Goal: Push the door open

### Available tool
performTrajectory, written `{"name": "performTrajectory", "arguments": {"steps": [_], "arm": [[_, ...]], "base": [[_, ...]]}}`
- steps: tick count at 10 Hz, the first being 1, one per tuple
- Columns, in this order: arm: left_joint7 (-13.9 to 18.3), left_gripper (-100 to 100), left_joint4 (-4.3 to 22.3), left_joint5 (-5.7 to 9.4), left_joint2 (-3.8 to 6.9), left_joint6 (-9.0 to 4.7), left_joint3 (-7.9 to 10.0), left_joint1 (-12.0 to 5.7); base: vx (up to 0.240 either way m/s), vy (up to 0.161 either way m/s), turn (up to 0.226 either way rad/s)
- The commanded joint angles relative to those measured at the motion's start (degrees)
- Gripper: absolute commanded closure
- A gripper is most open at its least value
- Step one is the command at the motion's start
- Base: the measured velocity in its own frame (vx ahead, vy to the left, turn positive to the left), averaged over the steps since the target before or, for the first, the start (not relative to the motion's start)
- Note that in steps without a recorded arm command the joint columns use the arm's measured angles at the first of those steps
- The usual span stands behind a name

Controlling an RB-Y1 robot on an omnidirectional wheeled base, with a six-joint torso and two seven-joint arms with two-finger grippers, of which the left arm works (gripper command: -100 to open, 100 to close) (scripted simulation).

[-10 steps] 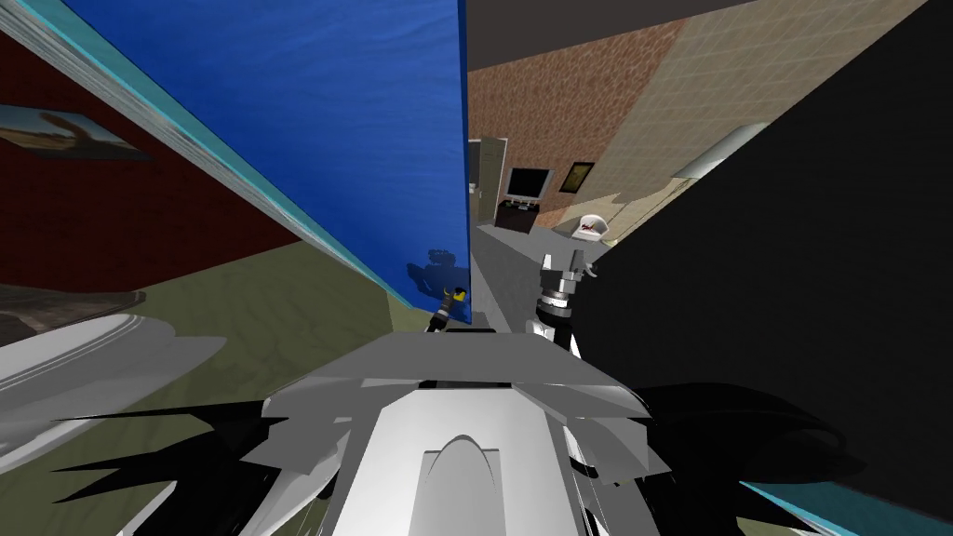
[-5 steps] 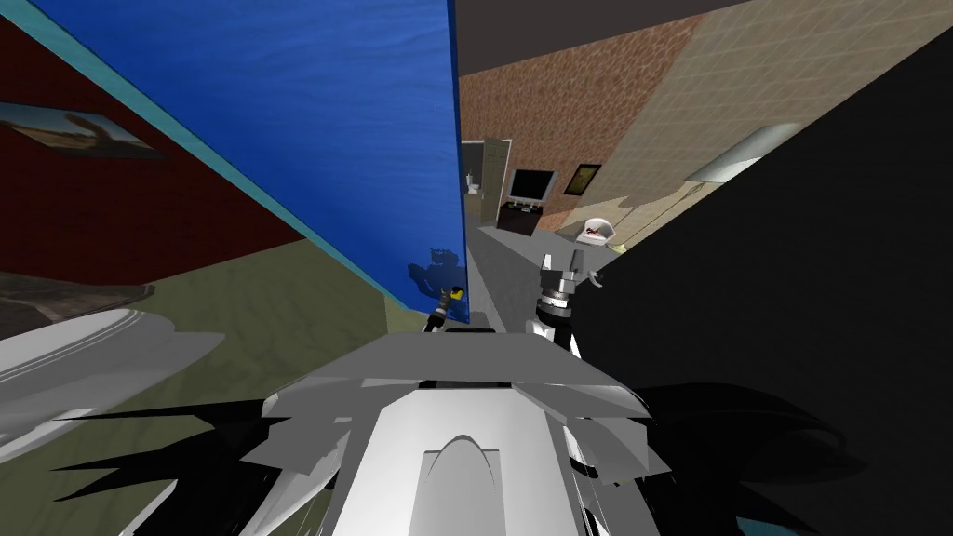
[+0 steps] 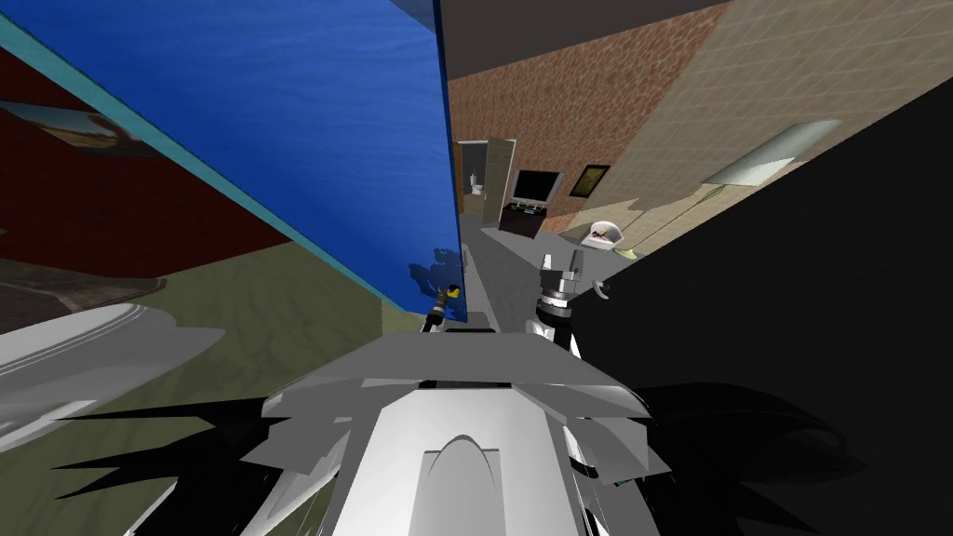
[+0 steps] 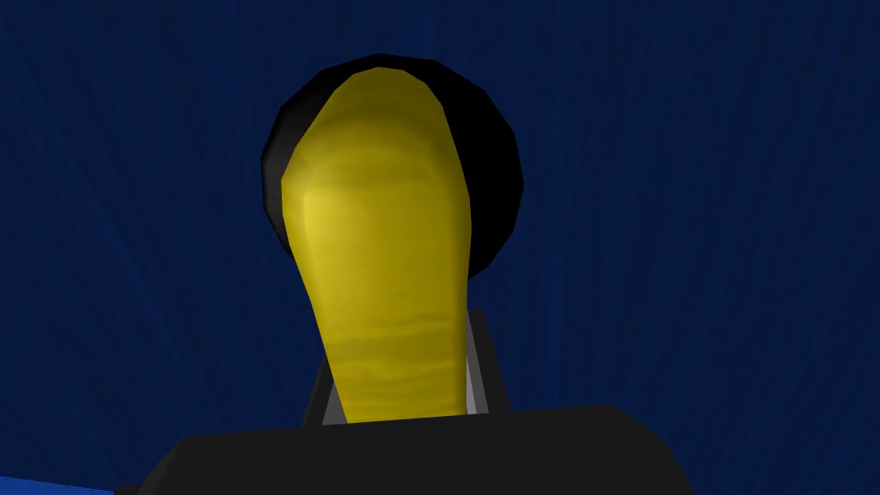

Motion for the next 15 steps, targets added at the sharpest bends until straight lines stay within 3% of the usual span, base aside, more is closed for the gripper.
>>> {"name": "performTrajectory", "arguments": {"steps": [1,3,8,10,15], "arm": [[-0.23,100,0.43,0.61,0.23,-0.47,1.58,-0.74],[-0.88,100,1.05,1.28,-0.43,-0.36,3.36,-1.3],[-1.8,100,1.91,2.22,-1.67,-0.2,5.88,-2.09],[-1.98,100,1.83,2.64,-0.41,-0.18,6.86,-1.9],[-2.7,100,2.13,3.73,1.0,-0.25,9.21,-2.11]], "base": [[0.138,-0.144,0.058],[0.149,-0.133,0.089],[0.153,-0.109,0.051],[0.088,-0.037,0.034],[0.174,-0.059,0.041]]}}
